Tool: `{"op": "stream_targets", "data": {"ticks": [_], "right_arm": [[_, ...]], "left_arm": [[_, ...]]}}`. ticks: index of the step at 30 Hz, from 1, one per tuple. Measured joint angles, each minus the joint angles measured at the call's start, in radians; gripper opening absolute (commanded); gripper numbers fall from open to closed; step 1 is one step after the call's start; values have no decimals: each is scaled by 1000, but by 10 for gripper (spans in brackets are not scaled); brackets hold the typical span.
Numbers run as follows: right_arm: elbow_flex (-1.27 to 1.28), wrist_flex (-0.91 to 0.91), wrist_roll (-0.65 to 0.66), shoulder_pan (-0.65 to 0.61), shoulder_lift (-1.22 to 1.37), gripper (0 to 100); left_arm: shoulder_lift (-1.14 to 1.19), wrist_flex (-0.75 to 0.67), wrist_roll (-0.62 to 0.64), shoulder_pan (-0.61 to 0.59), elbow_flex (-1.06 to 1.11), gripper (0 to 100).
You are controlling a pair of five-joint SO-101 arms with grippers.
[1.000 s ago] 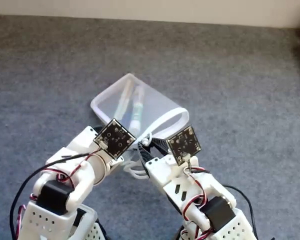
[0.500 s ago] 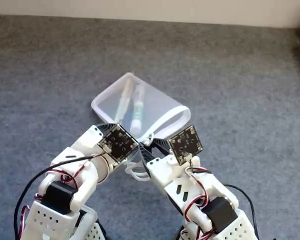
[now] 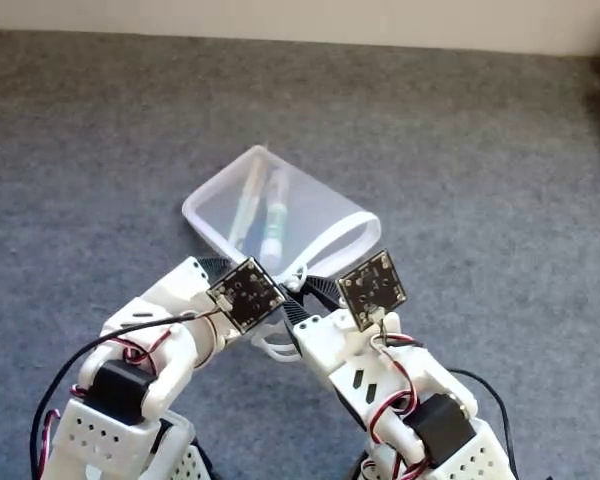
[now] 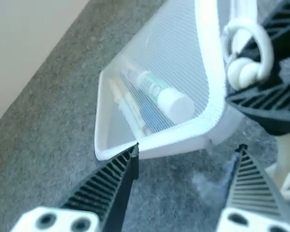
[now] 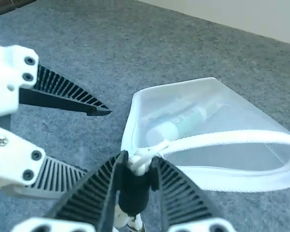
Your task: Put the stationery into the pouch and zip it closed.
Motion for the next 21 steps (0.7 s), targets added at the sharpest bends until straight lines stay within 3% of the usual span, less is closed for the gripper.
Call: {"op": "stream_targets", "data": {"ticks": [5, 13, 21], "right_arm": [[0, 2, 0, 2, 0, 5], [0, 2, 0, 2, 0, 5], [-40, 69, 0, -55, 0, 5]], "left_arm": [[0, -138, 35, 2, 68, 294], [2, -212, 40, 69, 141, 228], [2, -365, 51, 101, 235, 223]]}}
